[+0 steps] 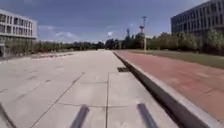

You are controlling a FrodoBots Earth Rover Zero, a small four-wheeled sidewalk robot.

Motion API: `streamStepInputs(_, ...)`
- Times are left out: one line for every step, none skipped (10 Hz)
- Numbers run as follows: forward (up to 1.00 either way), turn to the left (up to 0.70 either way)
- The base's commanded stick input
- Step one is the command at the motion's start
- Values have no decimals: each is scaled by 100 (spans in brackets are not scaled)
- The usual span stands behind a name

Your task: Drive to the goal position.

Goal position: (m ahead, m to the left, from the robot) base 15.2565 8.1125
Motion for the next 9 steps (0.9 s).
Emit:
streamStepInputs(70,0)
streamStepInputs(70,0)
streamStepInputs(70,0)
streamStepInputs(70,-24)
streamStepInputs(70,0)
streamStepInputs(70,0)
streamStepInputs(70,0)
streamStepInputs(70,0)
streamStepInputs(70,0)
